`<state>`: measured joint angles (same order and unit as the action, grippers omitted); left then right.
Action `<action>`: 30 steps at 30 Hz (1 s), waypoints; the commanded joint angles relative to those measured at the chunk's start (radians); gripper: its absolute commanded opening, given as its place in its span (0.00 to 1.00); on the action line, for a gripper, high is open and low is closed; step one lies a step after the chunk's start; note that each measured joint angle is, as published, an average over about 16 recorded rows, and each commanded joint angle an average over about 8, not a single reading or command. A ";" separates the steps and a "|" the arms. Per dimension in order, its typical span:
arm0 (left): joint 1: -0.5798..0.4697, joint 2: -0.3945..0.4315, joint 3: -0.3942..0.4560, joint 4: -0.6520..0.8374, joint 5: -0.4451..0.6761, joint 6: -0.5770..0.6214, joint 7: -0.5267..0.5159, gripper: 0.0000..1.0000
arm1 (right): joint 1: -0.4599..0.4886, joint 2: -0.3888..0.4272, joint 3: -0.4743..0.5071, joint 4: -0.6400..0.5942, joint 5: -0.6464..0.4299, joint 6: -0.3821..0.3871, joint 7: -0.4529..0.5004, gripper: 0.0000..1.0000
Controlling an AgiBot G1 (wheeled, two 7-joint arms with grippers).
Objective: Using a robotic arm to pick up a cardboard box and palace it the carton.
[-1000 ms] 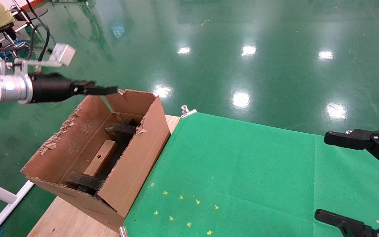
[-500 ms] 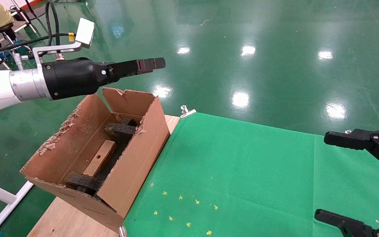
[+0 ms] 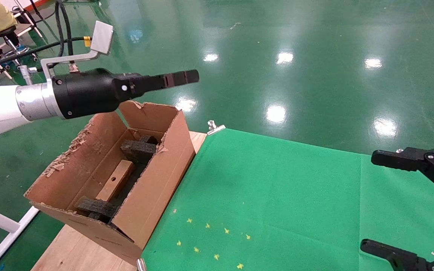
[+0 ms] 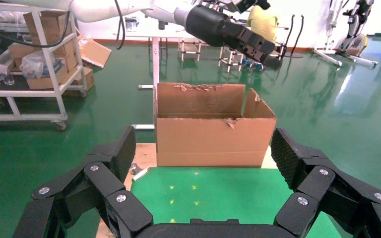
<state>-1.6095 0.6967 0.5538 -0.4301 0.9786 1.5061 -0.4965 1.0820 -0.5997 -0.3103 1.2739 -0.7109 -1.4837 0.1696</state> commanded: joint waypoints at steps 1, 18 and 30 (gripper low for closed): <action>0.021 -0.003 -0.011 -0.034 -0.010 0.000 0.012 1.00 | 0.000 0.000 0.000 0.000 0.000 0.000 0.000 1.00; 0.204 -0.033 -0.104 -0.325 -0.094 -0.004 0.118 1.00 | 0.000 0.000 -0.001 0.000 0.000 0.000 0.000 1.00; 0.332 -0.053 -0.170 -0.530 -0.154 -0.007 0.192 1.00 | 0.000 0.000 -0.001 0.000 0.001 0.000 -0.001 1.00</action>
<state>-1.2775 0.6436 0.3836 -0.9602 0.8247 1.4996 -0.3048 1.0823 -0.5993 -0.3114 1.2738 -0.7102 -1.4833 0.1690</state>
